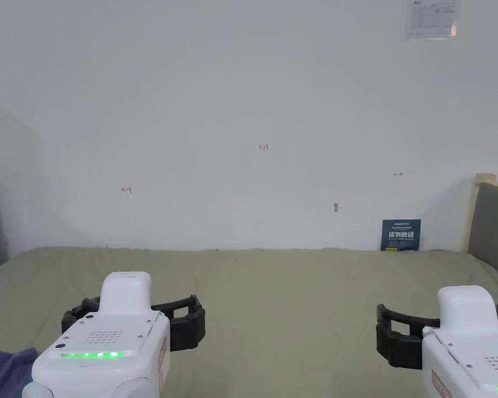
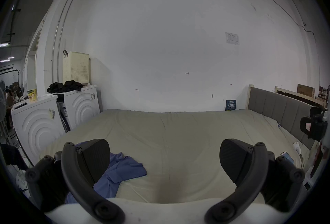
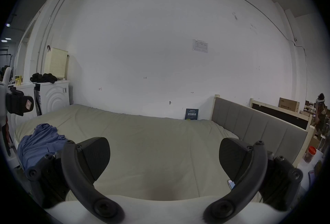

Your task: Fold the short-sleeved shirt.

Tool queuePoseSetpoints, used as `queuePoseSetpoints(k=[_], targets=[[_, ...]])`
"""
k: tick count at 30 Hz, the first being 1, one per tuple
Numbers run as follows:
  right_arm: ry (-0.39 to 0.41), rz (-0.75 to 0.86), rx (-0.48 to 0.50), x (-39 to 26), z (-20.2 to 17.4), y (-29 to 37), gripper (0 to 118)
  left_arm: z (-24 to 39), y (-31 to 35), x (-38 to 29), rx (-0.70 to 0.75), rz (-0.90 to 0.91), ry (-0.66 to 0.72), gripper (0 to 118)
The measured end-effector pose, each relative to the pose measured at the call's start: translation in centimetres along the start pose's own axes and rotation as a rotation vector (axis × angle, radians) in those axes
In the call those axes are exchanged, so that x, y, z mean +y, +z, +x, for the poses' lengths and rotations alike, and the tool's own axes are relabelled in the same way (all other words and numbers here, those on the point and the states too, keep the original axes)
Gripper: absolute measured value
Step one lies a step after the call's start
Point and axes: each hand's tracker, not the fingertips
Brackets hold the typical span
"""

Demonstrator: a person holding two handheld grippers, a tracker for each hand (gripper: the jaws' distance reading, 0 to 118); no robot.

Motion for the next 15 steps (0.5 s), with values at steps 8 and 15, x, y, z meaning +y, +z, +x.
queuePoseSetpoints(k=[8, 15], targets=[[-0.023, -0.017, 0.009, -0.2, 0.4, 0.1, 61, 0.0, 0.4, -0.2, 0.011, 0.021, -0.037, 44], [-0.026, 0.011, -0.057, -2.5, -2.1, 0.5, 0, -0.2, 0.4, -1.2, -0.025, 0.016, -0.002, 0]])
